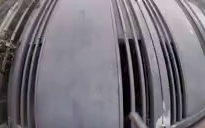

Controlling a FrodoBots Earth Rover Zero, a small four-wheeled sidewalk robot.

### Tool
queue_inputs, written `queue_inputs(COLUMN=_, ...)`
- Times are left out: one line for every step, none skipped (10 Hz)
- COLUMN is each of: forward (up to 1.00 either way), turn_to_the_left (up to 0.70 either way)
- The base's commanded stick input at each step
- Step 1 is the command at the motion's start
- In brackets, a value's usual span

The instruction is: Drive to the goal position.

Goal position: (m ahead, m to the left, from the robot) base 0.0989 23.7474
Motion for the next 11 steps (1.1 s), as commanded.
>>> queue_inputs(forward=0.0, turn_to_the_left=0.0)
queue_inputs(forward=0.0, turn_to_the_left=0.0)
queue_inputs(forward=0.0, turn_to_the_left=0.0)
queue_inputs(forward=0.0, turn_to_the_left=0.0)
queue_inputs(forward=-0.36, turn_to_the_left=0.0)
queue_inputs(forward=-0.7, turn_to_the_left=0.11)
queue_inputs(forward=-0.7, turn_to_the_left=0.25)
queue_inputs(forward=-0.7, turn_to_the_left=0.22)
queue_inputs(forward=-0.7, turn_to_the_left=0.21)
queue_inputs(forward=-0.7, turn_to_the_left=0.22)
queue_inputs(forward=-0.7, turn_to_the_left=0.22)
